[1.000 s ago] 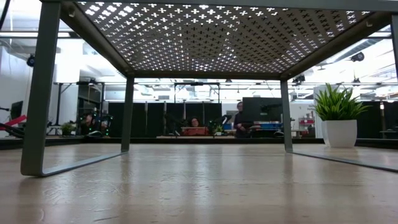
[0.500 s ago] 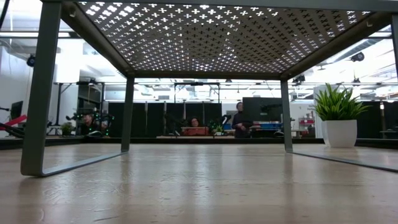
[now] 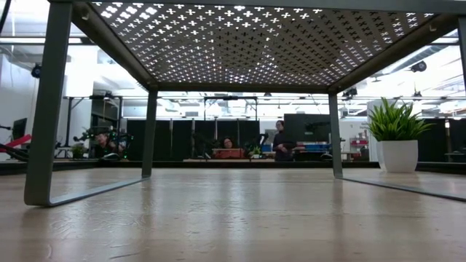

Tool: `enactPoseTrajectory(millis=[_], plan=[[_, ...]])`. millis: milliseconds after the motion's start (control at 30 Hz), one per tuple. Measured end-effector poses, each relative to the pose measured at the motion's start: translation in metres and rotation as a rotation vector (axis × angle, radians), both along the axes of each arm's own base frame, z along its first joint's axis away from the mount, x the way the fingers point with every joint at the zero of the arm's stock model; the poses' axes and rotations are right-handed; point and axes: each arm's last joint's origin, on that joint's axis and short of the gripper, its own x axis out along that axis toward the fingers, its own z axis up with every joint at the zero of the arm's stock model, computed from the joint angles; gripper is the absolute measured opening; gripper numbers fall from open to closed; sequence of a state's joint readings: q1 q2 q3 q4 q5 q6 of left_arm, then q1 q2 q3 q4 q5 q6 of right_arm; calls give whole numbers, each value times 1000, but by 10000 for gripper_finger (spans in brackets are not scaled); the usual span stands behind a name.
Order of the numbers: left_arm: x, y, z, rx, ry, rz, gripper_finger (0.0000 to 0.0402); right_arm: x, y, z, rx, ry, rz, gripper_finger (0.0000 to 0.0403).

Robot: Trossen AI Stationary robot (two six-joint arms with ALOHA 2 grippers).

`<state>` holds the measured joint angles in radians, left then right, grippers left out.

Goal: Pick & Place Mini shaped plates
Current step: Stack the drop shaped plate on top of the drop shaped plate on the shelf

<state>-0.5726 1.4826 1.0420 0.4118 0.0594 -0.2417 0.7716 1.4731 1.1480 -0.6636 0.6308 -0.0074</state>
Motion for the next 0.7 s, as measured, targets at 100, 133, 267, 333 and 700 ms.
enactPoseTrajectory(millis=[100,133,267,333,700], plan=[[0,0,0,-1,2,-6,104,1,-4,-4,-11,13,-12,55],[0,0,0,-5,5,-10,104,1,-4,-4,-12,13,-14,63],[-1,-1,-2,-26,27,-35,104,1,-3,-1,-4,7,-12,86],[-1,0,-4,-39,45,-34,104,3,-1,5,10,-9,-11,92],[-17,-16,-27,-132,408,-25,104,0,15,40,152,-85,-11,88]])
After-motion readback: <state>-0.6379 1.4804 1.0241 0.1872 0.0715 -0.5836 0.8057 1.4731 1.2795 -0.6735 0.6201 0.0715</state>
